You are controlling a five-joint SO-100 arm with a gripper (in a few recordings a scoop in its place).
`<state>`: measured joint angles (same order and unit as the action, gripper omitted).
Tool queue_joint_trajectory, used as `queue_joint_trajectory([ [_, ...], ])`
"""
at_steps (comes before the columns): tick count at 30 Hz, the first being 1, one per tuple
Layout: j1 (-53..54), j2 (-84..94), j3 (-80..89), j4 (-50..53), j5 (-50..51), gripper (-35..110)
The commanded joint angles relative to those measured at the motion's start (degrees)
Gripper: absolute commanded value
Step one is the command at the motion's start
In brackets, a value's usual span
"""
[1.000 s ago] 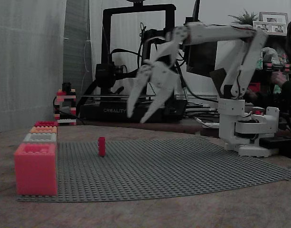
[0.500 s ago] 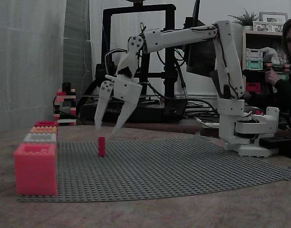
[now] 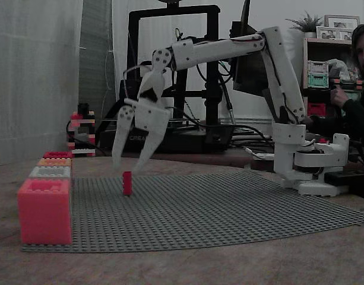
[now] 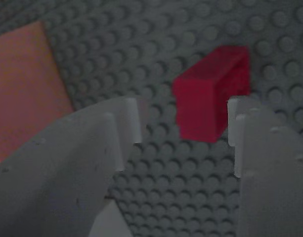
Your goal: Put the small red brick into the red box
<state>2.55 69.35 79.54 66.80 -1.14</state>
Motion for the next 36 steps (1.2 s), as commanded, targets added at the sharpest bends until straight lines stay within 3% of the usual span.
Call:
queue_joint_trajectory([
  [1,0.70,1.23,-3.16,0.70,-0.44,14],
  [20,0.70,-1.76,-6.68,-0.09,0.88,0],
  [27,4.22,-1.93,-27.07,8.17,2.64,0],
  [36,13.89,-14.33,-51.06,8.96,2.37,0],
])
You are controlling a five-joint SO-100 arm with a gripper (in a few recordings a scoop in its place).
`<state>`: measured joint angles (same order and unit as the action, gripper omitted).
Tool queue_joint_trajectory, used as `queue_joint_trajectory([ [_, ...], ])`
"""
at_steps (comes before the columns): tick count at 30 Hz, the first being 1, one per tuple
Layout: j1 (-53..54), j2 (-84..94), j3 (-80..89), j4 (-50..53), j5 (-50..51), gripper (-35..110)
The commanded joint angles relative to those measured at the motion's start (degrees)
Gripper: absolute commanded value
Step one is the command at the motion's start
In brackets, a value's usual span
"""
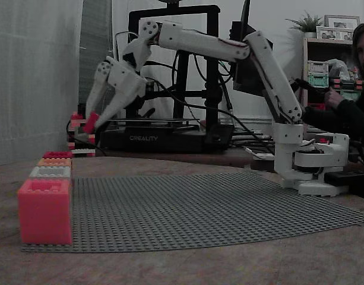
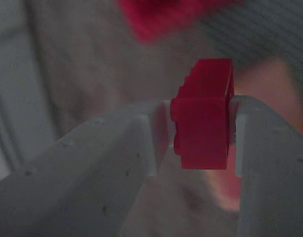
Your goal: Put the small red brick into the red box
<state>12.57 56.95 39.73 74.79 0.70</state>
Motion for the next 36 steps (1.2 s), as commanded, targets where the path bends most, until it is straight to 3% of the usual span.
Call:
queue_joint_trajectory([
  [1,4.57,-4.13,-13.36,0.97,0.44,0],
  [8,5.63,-16.88,-23.29,-3.52,-0.26,0],
  [19,4.75,-23.12,-23.73,-15.91,-1.41,0],
  [31,1.93,-24.43,-23.73,-19.16,-1.76,1],
  [36,1.58,-24.35,-23.73,-19.16,-1.49,11],
])
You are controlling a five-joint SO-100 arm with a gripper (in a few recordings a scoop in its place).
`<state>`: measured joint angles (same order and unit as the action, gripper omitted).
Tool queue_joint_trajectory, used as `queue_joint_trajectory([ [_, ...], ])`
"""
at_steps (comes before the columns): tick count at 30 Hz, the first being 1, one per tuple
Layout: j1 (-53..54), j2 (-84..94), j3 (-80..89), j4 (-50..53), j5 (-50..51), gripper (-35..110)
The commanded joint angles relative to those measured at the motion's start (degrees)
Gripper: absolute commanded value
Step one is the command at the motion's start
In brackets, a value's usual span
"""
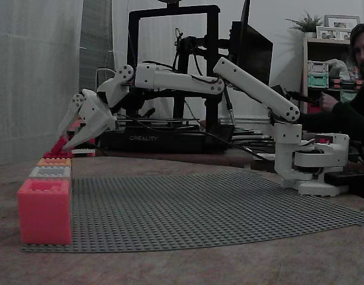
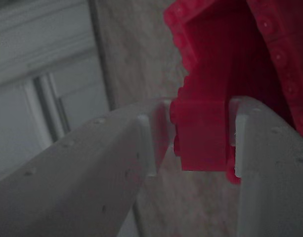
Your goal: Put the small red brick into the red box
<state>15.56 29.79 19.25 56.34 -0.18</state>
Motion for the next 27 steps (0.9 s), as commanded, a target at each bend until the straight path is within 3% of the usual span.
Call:
queue_joint_trajectory([
  [1,-1.41,2.81,-3.25,-0.79,-0.79,11],
  [9,-1.32,3.78,-3.25,-0.97,-0.53,14],
  [13,-1.32,8.70,-0.79,0.70,1.76,0],
  [17,-1.76,20.39,6.77,2.81,2.81,0],
  [21,-4.31,34.37,18.72,7.47,-1.58,0],
  [27,-9.14,58.18,50.71,12.83,-6.86,0],
])
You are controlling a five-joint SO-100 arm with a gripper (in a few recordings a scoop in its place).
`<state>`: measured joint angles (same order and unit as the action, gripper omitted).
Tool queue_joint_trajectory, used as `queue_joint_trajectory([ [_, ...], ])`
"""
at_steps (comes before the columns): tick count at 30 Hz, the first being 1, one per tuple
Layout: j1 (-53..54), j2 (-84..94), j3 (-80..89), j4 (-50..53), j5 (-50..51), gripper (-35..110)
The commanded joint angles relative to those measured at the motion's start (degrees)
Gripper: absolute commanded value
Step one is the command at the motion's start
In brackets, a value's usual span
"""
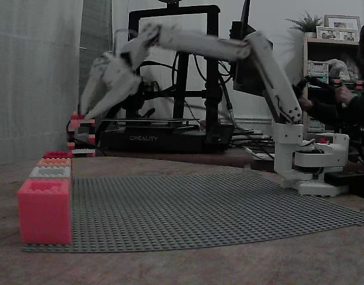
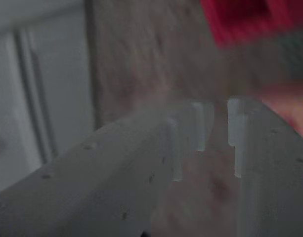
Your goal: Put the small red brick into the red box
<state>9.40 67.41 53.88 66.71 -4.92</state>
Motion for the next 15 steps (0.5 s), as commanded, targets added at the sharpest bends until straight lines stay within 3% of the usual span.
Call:
queue_joint_trajectory([
  [1,-3.52,24.43,22.59,2.55,-2.29,0],
  [9,-6.50,54.93,71.19,-6.06,-1.05,0],
  [15,-7.38,75.94,88.51,-2.11,-0.97,0],
])
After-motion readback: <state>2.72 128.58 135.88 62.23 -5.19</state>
